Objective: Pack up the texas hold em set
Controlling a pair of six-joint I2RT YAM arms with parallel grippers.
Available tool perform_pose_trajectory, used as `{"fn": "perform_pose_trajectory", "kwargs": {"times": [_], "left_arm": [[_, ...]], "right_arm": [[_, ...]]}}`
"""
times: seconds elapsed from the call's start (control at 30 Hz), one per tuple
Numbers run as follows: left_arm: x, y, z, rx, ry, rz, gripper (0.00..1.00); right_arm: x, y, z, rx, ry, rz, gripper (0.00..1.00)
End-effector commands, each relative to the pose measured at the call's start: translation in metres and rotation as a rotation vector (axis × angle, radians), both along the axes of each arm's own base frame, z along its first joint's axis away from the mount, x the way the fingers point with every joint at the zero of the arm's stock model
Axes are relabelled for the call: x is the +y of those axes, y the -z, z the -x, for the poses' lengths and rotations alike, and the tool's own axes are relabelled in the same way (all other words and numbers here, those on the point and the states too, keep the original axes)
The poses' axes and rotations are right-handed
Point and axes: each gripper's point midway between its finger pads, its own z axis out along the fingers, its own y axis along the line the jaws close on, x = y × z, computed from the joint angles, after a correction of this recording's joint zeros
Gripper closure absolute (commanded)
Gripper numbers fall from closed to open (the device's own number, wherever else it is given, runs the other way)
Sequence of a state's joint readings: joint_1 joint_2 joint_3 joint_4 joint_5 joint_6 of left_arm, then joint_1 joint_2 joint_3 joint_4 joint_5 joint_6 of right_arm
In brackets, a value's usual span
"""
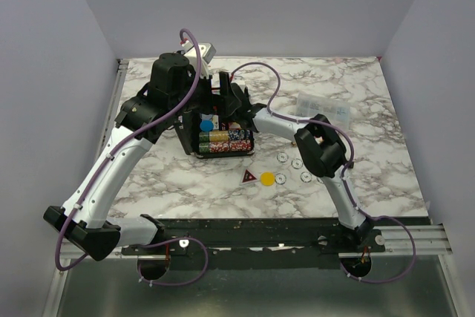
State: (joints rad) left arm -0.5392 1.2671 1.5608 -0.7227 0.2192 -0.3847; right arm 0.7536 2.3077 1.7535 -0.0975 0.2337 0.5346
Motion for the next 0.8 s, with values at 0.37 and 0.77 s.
{"fn": "perform_pose_trajectory", "kwargs": {"times": [0.37,0.77], "left_arm": [[-0.007,0.001,0.002,0.004,0.030,0.014,0.05],[-0.006,0.000,0.002,-0.002,0.028,0.013,0.05]], "right_arm": [[-0.038,0.036,0.012,0.054,0.092,0.178,0.85],[-0.008,-0.020,0.001,-0.013,0.019,0.037,0.73]]}}
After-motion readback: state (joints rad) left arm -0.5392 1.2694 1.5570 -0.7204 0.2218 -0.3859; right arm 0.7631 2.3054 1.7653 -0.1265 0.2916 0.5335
